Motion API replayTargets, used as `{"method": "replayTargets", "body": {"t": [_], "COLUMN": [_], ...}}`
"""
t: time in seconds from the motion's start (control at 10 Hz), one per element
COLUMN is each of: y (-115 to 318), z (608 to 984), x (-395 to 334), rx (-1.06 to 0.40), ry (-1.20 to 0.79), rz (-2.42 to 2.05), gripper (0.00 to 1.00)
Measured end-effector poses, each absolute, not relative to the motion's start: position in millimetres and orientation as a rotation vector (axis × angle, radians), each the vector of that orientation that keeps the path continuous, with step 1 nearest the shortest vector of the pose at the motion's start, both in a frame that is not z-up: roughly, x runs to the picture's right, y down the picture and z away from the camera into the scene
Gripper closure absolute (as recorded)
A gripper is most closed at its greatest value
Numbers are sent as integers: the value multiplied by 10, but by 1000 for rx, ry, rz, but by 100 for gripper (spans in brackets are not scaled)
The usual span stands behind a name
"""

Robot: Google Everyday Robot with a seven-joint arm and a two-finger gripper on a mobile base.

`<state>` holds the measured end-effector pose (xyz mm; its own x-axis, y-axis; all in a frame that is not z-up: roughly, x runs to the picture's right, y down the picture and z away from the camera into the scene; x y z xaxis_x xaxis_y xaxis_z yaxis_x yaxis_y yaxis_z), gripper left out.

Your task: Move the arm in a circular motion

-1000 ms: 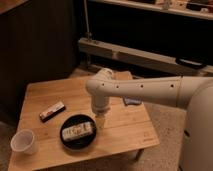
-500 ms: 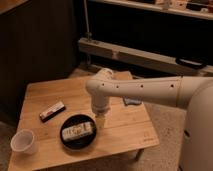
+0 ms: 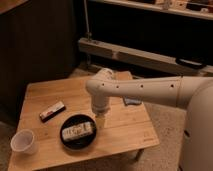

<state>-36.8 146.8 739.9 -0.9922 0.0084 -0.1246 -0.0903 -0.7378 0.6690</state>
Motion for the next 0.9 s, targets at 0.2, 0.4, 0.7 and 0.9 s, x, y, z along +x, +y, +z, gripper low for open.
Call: {"method": "replayTargets", "body": {"t": [0.2,0.4,0.7,0.9], "y": [1460,1382,934,285], "z": [7401,7384,7392,7541], "x": [-371,-418,-846,-1270], "rx": [-178,-221,-299,-348], "ry": [1115,1070,949,855], "rz": [2876,2845,2735,2662], "gripper": [33,33,33,33]}}
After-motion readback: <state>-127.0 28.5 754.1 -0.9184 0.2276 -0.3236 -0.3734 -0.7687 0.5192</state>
